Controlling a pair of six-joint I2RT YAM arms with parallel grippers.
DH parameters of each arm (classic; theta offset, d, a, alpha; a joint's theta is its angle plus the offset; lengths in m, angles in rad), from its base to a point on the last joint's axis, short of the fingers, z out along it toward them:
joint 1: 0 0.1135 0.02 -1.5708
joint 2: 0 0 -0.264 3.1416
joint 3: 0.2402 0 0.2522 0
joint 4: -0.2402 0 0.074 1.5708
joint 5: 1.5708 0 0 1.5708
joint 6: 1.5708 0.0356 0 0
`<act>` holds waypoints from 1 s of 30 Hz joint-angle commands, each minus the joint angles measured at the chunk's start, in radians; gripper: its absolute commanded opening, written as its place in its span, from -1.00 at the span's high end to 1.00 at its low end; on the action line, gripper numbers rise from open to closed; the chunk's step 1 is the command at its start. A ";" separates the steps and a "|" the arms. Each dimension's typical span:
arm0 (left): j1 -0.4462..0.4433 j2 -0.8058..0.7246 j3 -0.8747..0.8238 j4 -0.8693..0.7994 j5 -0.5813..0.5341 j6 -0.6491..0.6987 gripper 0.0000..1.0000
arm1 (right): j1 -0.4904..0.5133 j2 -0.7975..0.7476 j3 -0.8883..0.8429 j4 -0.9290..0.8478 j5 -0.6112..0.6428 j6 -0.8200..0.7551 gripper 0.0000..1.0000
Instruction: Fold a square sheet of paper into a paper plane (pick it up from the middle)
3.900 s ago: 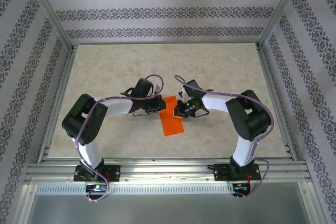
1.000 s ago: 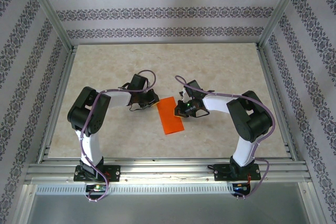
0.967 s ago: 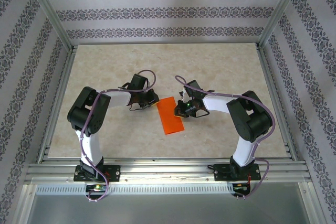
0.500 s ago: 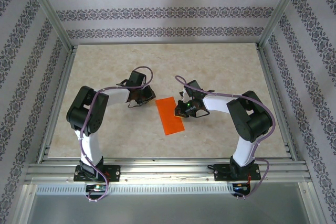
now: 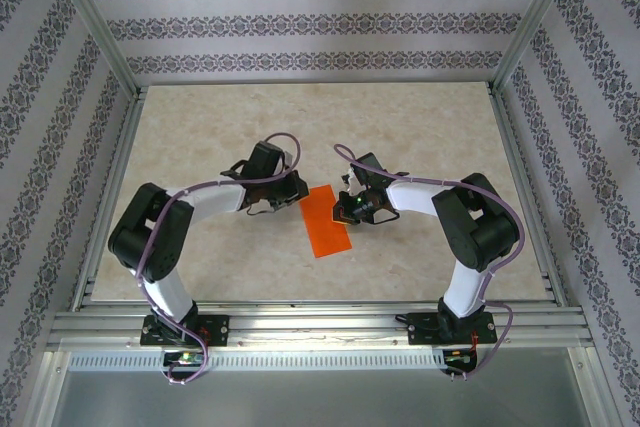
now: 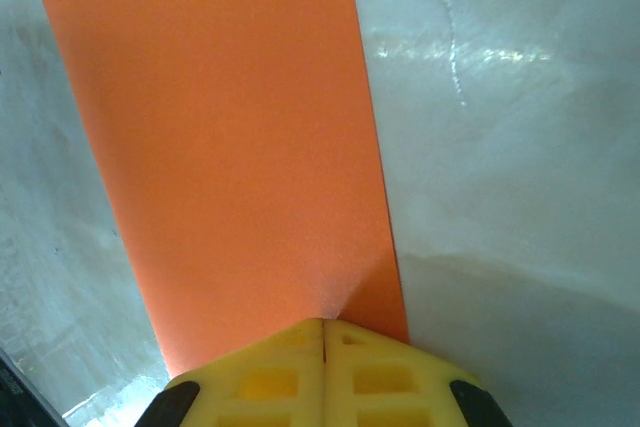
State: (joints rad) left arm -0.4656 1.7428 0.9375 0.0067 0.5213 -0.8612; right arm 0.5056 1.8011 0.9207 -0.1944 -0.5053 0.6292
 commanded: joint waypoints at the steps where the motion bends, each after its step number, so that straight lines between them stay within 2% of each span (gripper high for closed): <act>1: -0.009 0.037 -0.023 0.071 0.046 -0.003 0.80 | -0.009 0.015 -0.040 -0.100 0.054 0.001 1.00; 5: -0.022 0.066 -0.031 0.065 0.047 0.001 0.81 | -0.009 0.017 -0.040 -0.097 0.054 0.003 1.00; 10: -0.021 0.081 -0.041 0.007 -0.048 0.005 0.79 | -0.009 0.021 -0.039 -0.098 0.052 0.005 1.00; 13: -0.021 0.101 -0.041 -0.007 -0.069 0.008 0.79 | -0.007 0.018 -0.042 -0.101 0.051 0.004 1.00; 20: -0.022 0.122 -0.032 -0.034 -0.073 0.053 0.77 | -0.007 0.020 -0.043 -0.102 0.054 0.004 1.00; 24: -0.021 0.069 -0.017 -0.054 -0.053 0.061 0.71 | -0.007 0.018 -0.043 -0.102 0.057 0.004 1.00; 30: -0.037 -0.014 -0.020 -0.057 -0.010 0.049 0.75 | -0.008 0.018 -0.040 -0.103 0.059 0.007 1.00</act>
State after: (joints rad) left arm -0.4831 1.7851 0.9119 -0.0193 0.4938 -0.8303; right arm 0.5056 1.8011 0.9199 -0.1944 -0.5053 0.6296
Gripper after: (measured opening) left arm 0.136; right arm 0.049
